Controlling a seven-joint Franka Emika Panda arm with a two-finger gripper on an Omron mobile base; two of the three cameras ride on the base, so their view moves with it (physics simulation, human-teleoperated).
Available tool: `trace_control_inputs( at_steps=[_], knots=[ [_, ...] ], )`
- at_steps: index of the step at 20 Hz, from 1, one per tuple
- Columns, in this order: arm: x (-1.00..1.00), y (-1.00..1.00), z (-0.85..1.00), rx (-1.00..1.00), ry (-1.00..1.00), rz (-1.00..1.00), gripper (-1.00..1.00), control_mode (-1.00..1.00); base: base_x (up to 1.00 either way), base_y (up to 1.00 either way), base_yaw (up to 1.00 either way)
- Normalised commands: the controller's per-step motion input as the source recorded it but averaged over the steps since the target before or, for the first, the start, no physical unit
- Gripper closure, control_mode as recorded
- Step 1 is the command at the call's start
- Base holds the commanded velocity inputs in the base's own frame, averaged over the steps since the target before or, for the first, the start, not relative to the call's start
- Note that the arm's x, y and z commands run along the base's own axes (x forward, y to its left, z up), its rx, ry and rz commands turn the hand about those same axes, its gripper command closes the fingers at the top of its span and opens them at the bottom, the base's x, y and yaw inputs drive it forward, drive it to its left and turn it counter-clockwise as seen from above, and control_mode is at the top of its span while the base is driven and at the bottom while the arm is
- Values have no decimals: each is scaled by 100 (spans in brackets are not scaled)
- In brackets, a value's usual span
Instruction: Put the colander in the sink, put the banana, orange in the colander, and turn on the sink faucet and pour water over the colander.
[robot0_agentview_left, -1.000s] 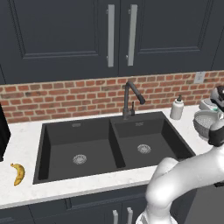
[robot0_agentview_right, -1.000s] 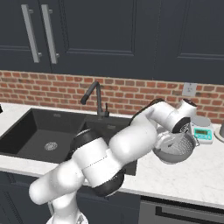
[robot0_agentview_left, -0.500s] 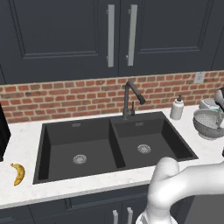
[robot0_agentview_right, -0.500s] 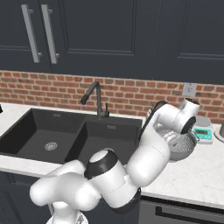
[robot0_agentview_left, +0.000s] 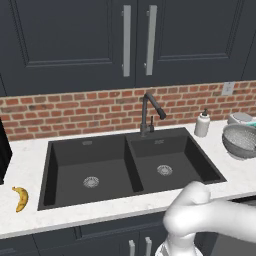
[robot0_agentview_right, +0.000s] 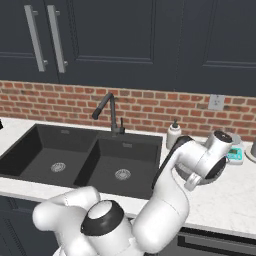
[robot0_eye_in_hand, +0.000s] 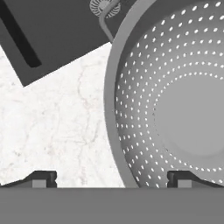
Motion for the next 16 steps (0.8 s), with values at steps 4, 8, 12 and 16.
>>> trace_control_inputs(
  at_steps=[4,8,12,16],
  knots=[
    [0,23,-66,-24,-36,11,100,-100,0,0,0],
    [2,15,-64,-23,-36,13,100,-100,0,0,0],
    [1,0,-56,-15,-34,13,100,-100,0,0,0],
    [13,0,-40,-11,-25,14,100,-100,0,0,0]
  ],
)
